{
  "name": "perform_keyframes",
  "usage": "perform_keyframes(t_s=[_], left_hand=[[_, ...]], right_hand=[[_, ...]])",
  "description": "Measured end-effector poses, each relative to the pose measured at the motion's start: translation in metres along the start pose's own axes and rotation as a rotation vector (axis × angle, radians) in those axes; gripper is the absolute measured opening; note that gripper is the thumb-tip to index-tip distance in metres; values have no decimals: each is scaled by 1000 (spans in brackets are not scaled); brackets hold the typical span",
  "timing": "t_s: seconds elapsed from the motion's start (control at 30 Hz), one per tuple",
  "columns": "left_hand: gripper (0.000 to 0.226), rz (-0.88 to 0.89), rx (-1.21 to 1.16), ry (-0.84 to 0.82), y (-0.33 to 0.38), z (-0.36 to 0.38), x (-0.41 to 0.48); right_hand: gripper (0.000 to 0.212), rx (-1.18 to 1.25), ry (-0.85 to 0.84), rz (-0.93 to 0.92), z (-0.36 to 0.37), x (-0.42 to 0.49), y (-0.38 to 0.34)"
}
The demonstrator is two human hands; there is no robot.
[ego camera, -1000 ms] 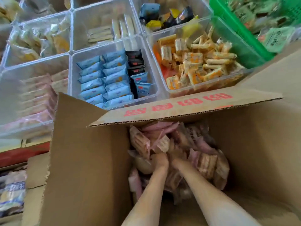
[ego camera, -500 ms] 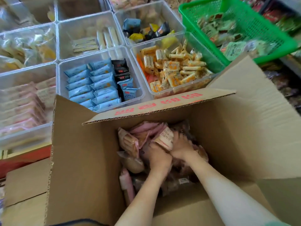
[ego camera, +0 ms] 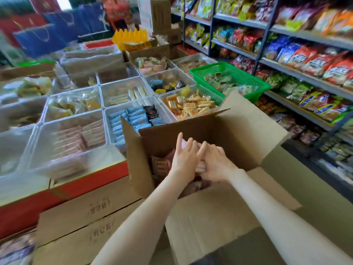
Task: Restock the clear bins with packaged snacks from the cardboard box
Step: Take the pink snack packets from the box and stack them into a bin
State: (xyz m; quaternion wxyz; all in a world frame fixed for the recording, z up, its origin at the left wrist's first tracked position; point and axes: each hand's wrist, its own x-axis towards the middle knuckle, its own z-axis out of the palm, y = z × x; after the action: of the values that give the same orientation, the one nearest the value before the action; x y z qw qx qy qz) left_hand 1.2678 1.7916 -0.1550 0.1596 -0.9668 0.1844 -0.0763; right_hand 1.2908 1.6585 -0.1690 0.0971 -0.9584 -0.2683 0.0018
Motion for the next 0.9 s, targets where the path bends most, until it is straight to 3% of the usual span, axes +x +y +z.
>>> perform_keyframes(t_s=[0.17, 0.27, 0.33, 0.47, 0.57, 0.67, 0.83, 0.9], left_hand=[[91, -141, 31, 181, -44, -26, -42], [83, -278, 38, 289, -84, -30, -66], [80, -358, 6, 364, -116, -30, -84], [85, -441, -15, 416, -186, -17, -114], [86, -487, -6, 400, -245, 5, -136], [86, -537, -54, 356, -310, 34, -155], [104, -571, -368, 78, -400, 104, -164], [88, -632, -575, 74, -425, 130, -158]], right_hand=[[101, 64, 75, 42, -34, 1, -39], [107, 413, -11, 69, -68, 16, -61], [85, 742, -22, 60, -89, 33, -83], [24, 910, 37, 7, -100, 87, -146], [3, 1029, 15, -1, -86, 142, -203], [18, 1058, -4, 34, -64, 208, -252], [25, 891, -28, 94, -14, 308, -305], [24, 844, -1, 120, 7, 335, -316]])
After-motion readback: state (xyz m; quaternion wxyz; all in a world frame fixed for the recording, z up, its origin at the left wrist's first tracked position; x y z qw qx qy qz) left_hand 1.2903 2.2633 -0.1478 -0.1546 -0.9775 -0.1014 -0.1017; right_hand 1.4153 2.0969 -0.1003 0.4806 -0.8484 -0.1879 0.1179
